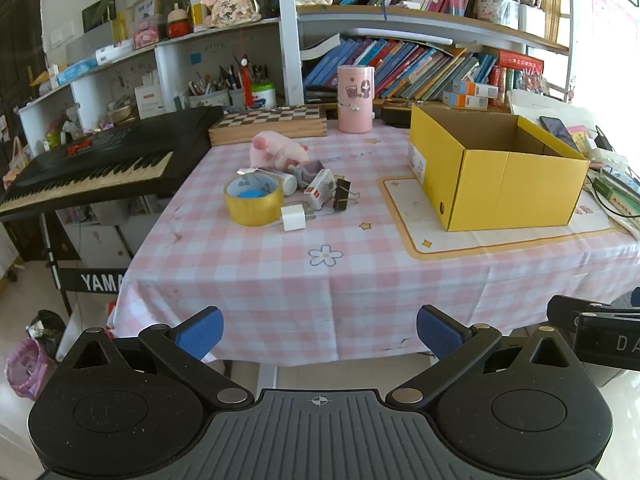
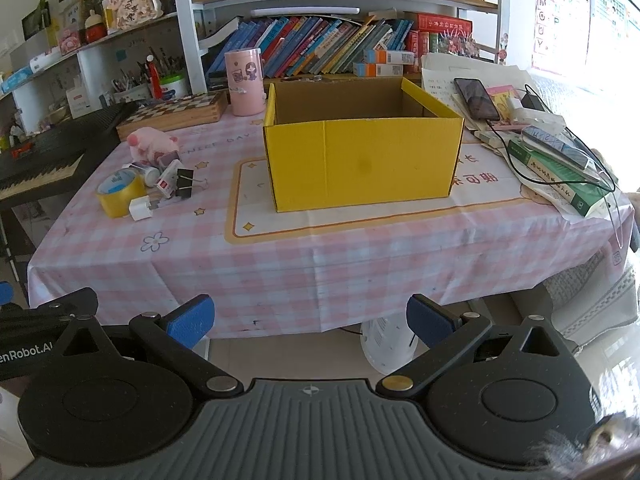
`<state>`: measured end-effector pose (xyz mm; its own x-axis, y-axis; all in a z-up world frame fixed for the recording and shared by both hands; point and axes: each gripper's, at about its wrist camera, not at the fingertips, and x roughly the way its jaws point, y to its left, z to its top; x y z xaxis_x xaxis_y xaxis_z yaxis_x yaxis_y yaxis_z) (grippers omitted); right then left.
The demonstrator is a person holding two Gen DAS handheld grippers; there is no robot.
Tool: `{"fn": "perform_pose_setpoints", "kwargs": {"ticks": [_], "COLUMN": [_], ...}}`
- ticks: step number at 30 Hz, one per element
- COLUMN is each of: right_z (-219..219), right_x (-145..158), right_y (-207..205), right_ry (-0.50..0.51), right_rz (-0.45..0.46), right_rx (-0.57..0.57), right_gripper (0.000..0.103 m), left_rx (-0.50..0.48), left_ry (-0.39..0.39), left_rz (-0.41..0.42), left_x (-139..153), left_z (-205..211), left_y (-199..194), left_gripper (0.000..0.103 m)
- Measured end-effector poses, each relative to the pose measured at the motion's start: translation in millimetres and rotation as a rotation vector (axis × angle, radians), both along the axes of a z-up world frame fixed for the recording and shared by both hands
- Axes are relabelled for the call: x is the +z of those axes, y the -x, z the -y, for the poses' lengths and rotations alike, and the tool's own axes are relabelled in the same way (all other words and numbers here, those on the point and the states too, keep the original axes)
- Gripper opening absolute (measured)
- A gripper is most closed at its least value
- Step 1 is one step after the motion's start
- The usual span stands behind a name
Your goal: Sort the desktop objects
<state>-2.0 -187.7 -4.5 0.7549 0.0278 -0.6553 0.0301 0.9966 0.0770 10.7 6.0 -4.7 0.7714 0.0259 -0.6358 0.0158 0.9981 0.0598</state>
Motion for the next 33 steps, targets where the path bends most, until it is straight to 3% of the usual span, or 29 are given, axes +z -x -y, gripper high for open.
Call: {"fn": "perform_pose_setpoints", "kwargs": {"ticks": [33], "right_z": [-3.1], "right_x": [5.0], "right_y": [-8.0], "right_ry": [-0.006], "right_rz": [-0.012], "right_rx": [0.044], "right_gripper": [0.102], "left_rx": [0.011], "left_ry": [-0.019], "left_rz": [-0.023], "left_x": [0.3], "left_z": [2.3], "left_y": [-4.8], "left_gripper": [0.103]}}
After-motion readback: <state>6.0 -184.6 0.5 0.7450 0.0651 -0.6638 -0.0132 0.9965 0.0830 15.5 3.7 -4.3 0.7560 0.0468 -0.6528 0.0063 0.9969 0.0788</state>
